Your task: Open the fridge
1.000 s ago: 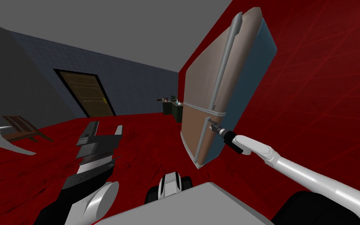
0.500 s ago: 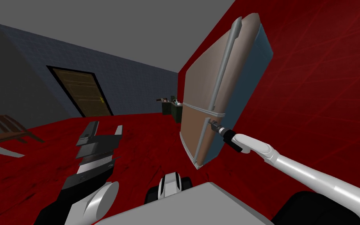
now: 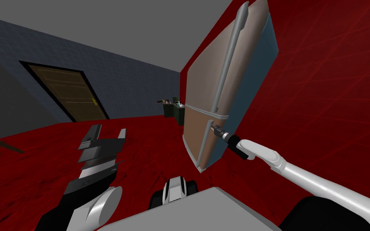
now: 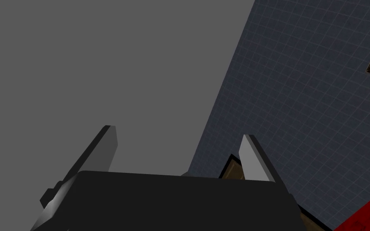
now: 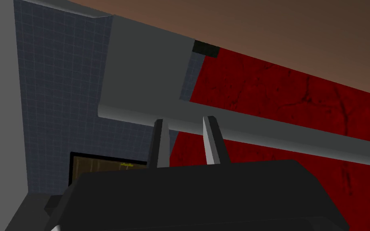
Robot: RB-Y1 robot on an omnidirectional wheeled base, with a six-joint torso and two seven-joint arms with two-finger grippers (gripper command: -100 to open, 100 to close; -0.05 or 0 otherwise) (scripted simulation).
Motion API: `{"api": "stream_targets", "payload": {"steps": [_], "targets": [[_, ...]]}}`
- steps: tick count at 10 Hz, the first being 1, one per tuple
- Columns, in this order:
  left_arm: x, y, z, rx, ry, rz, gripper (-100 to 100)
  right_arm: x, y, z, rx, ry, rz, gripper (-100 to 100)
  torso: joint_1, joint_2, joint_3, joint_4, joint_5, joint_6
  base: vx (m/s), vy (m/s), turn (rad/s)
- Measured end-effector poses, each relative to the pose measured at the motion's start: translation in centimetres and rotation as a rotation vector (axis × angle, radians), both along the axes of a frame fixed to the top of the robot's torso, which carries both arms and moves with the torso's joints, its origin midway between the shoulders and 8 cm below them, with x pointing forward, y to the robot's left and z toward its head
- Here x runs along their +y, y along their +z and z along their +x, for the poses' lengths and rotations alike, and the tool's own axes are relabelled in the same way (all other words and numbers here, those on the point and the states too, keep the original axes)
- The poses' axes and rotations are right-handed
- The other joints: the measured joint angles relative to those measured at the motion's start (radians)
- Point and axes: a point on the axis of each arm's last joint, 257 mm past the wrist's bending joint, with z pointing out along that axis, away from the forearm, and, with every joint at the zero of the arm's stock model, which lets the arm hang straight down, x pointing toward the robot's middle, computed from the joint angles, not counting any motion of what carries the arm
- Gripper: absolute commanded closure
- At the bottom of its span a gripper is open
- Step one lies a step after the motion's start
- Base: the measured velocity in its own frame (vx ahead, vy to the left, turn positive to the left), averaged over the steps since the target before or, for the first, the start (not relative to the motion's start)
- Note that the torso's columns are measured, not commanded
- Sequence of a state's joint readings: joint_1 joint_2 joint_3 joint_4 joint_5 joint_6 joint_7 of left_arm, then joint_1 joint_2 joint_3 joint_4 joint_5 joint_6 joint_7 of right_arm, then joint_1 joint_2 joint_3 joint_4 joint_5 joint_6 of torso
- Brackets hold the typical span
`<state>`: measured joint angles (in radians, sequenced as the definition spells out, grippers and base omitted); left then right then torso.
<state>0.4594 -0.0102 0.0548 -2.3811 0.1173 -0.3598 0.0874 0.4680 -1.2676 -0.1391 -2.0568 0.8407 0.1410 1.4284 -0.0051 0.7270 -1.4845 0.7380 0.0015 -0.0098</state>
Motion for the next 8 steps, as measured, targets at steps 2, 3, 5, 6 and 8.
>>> {"api": "stream_targets", "payload": {"steps": [2, 3, 5, 6, 8], "targets": [[0.0, 0.0, 0.0, 0.0, 0.0, 0.0, 0, 2.0, -0.1, -0.5, 0.001, 0.047, 0.032, -100, 0.011, -0.002, -0.002, 0.002, 0.006, 0.002, 0.008, -0.18, 0.12], [0.0, 0.0, 0.0, 0.0, 0.0, 0.0, 0, 3.4, -0.1, -0.4, 0.001, 0.076, 0.05, -100, 0.012, -0.005, -0.005, 0.002, 0.007, 0.0, -0.005, -0.119, 0.07], [0.0, 0.0, 0.0, 0.0, 0.0, 0.0, 0, 4.8, 0.9, -0.7, -0.013, 0.106, 0.074, -100, 0.01, -0.004, -0.004, 0.001, 0.006, -0.001, -0.025, -0.155, 0.129], [0.0, 0.0, 0.0, 0.0, 0.0, 0.0, 0, 5.6, 1.1, -1.0, -0.019, 0.124, 0.092, -100, 0.009, -0.004, -0.004, 0.002, 0.005, 0.0, -0.019, -0.132, 0.092], [0.0, 0.0, 0.0, 0.0, 0.0, 0.0, 0, 6.9, 1.6, -1.0, -0.028, 0.154, 0.104, -100, 0.011, -0.004, -0.004, 0.0, 0.004, 0.003, 0.002, -0.105, 0.062]]}}
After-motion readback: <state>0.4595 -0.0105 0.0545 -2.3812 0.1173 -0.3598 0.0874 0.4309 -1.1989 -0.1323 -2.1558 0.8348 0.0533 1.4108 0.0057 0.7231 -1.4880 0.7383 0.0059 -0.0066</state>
